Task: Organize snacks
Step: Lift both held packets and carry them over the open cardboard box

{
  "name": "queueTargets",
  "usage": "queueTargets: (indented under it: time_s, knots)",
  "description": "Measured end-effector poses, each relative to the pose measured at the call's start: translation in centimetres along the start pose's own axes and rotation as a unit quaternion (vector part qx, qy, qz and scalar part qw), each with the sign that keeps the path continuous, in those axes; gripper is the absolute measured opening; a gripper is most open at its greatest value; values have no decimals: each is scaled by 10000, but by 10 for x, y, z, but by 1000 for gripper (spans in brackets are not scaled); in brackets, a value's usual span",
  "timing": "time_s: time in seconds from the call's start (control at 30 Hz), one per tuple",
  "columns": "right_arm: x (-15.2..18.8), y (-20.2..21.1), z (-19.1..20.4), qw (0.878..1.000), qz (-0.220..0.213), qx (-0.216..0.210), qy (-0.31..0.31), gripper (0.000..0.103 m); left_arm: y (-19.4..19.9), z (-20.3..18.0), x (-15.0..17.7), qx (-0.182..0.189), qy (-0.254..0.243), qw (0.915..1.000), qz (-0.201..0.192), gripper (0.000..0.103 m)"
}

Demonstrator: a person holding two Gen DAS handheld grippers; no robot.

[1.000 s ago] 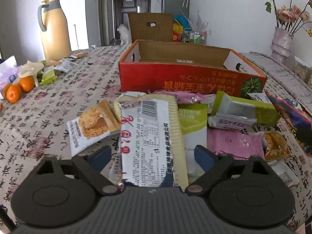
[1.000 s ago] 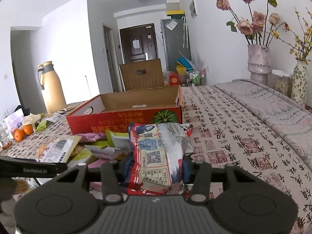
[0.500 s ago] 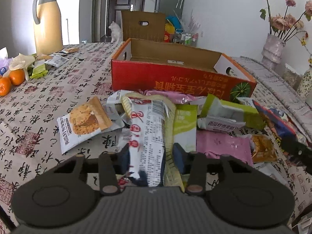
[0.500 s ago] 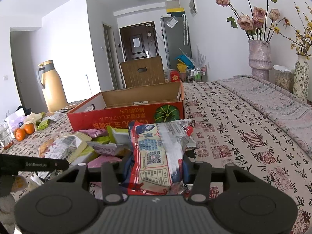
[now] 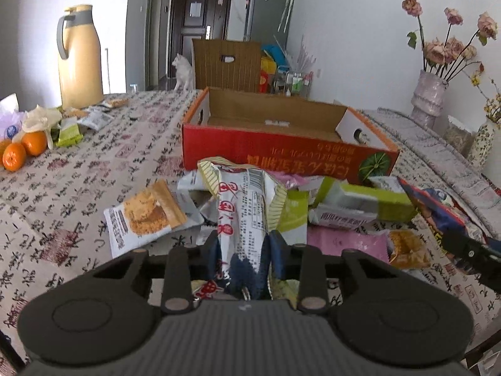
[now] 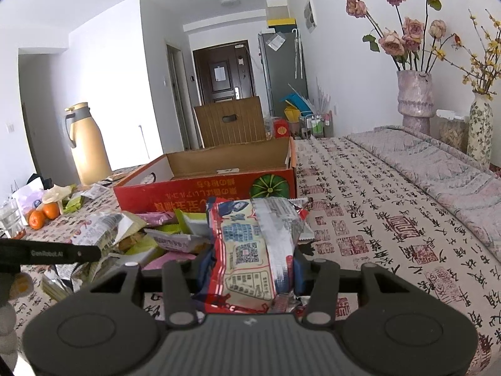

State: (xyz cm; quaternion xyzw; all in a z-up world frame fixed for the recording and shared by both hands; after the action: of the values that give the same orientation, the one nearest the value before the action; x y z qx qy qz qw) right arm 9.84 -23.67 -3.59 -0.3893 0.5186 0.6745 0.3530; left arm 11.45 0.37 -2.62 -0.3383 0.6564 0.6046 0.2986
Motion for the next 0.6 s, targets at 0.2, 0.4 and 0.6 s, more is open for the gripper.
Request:
queueTargets:
  time_s: [0.2, 0.4, 0.6]
  knots:
    - [-7, 5, 2, 9999, -126, 15, 40, 47, 16, -7, -14, 78, -91, 9995, -277, 34]
    - [-18, 5, 7, 9996, -275, -7, 109, 47, 20, -14, -33, 149, -149, 9986, -482, 34]
    - [-33, -4, 10, 9991, -393, -21, 151, 47, 17, -21, -51, 193, -171, 9978, -608, 34]
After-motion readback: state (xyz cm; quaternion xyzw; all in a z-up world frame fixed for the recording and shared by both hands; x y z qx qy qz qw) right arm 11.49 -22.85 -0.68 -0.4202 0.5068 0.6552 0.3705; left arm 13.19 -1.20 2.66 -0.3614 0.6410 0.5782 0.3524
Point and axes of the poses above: each gripper's, at about its wrist camera, not at the fingertips, and y roughly against the way its jaws point, z to its left, x to its underside, the point moved 7 cm from there along -y, roughly the way its jaws point, and after that the axes turned 1 degree about z, right-handed, at the moved point
